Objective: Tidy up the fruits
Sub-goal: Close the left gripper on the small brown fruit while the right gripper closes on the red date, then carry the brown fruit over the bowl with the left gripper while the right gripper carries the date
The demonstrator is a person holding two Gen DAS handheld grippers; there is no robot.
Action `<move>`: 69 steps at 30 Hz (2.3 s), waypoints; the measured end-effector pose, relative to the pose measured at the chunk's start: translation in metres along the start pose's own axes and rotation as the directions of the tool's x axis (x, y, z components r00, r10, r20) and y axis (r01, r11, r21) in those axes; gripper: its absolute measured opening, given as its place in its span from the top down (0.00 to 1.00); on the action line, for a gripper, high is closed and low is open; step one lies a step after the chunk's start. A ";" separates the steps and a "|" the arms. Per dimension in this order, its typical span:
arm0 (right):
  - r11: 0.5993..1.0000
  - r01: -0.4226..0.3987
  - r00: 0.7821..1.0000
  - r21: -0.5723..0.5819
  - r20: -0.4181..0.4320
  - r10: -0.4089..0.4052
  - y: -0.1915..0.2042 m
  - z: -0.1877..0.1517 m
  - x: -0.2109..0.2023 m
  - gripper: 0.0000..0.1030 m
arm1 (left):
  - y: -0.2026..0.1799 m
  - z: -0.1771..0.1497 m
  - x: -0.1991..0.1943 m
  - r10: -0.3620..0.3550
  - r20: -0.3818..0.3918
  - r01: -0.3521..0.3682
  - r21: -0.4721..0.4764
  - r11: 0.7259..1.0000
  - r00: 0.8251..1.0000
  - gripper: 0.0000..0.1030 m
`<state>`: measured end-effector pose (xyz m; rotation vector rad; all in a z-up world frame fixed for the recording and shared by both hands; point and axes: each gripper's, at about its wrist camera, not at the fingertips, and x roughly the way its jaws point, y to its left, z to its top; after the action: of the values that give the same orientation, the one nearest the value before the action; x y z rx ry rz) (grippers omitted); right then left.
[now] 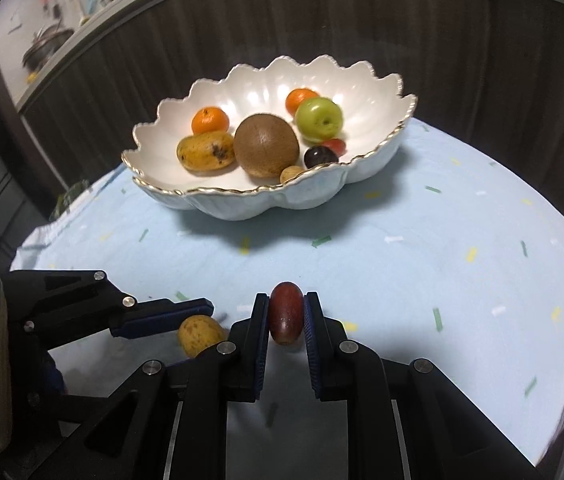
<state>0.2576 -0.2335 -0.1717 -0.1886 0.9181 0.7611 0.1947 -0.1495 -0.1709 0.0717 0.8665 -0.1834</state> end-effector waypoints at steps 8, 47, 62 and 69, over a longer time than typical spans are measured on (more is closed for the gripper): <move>0.990 0.049 0.996 0.131 0.072 -0.058 0.017 -0.002 -0.028 0.82 | 0.014 0.005 -0.028 0.014 0.029 -0.014 0.003 1.000 0.999 0.75; 0.911 0.165 0.947 0.379 0.196 -0.254 0.099 0.078 -0.056 0.82 | 0.153 0.055 -0.093 0.061 0.138 -0.050 -0.084 0.995 0.989 0.74; 0.897 0.201 0.937 0.393 0.190 -0.293 0.084 0.110 -0.043 0.82 | 0.175 0.086 -0.075 0.064 0.145 -0.052 -0.085 0.995 0.987 0.74; 0.887 0.219 0.932 0.406 0.180 -0.313 0.072 0.122 -0.035 0.82 | 0.184 0.102 -0.058 0.070 0.134 -0.060 -0.080 0.995 0.988 0.74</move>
<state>0.2755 -0.1435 -0.0588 0.1184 0.7689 0.3268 0.2693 0.0246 -0.0624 0.0165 0.7325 -0.0930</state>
